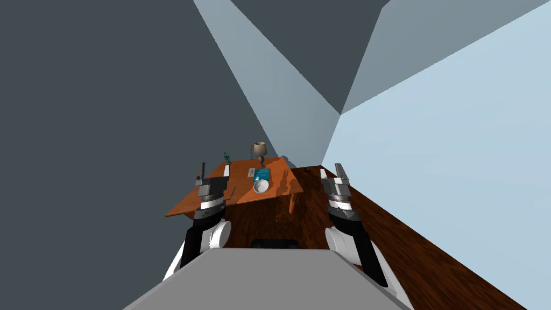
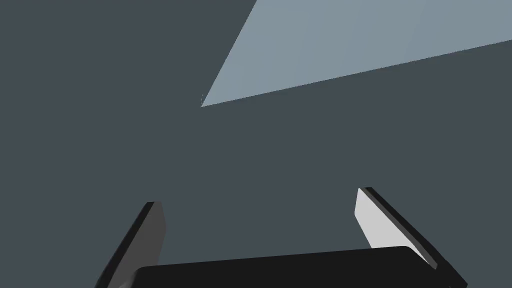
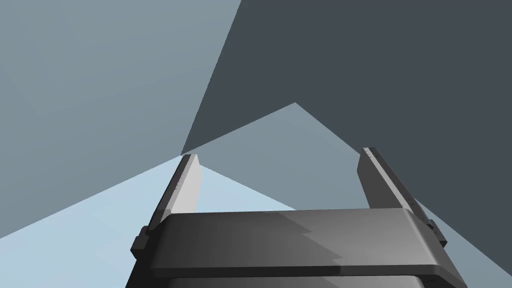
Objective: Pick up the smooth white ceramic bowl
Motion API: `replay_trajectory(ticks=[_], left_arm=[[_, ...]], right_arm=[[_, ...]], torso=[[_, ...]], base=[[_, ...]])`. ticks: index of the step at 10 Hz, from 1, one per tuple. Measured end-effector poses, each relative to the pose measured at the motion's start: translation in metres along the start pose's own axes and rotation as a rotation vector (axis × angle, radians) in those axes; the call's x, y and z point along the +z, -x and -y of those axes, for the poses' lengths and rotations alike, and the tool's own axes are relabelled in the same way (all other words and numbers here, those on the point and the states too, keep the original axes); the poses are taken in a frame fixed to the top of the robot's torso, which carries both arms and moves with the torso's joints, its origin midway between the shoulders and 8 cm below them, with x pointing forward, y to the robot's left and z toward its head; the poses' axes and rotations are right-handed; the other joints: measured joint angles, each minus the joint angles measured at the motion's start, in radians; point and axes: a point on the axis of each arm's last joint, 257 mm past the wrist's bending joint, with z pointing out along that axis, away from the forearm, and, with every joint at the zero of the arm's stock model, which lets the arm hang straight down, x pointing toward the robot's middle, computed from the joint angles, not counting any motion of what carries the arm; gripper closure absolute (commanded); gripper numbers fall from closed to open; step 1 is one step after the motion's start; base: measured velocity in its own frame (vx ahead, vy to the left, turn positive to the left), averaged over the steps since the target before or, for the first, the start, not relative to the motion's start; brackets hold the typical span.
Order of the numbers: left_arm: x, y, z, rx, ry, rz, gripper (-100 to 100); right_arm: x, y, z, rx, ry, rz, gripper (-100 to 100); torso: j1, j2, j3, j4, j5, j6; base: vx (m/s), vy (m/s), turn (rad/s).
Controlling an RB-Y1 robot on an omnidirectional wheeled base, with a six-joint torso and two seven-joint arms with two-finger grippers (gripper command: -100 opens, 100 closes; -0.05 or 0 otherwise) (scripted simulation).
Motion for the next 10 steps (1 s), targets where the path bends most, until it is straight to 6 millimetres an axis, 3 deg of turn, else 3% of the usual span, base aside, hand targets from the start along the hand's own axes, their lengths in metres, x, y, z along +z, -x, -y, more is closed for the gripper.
replay_trajectory(ticks=[5,10], left_arm=[[0.001,-0.018,-0.035,0.008,0.083,-0.127,-100],[-0.006,-0.032,-0.099,-0.004,0.216,-0.203,-100]], right_arm=[[0.000,0.000,0.000,0.000,0.000,0.000,0],[0.000,0.000,0.000,0.000,0.000,0.000,0]], torso=[[0.004,0.000,0.000,0.000,0.001,0.000],[0.004,0.001,0.001,0.000,0.001,0.000]], base=[[-0.006,0.048,0.001],[-0.025,0.059,-0.001]])
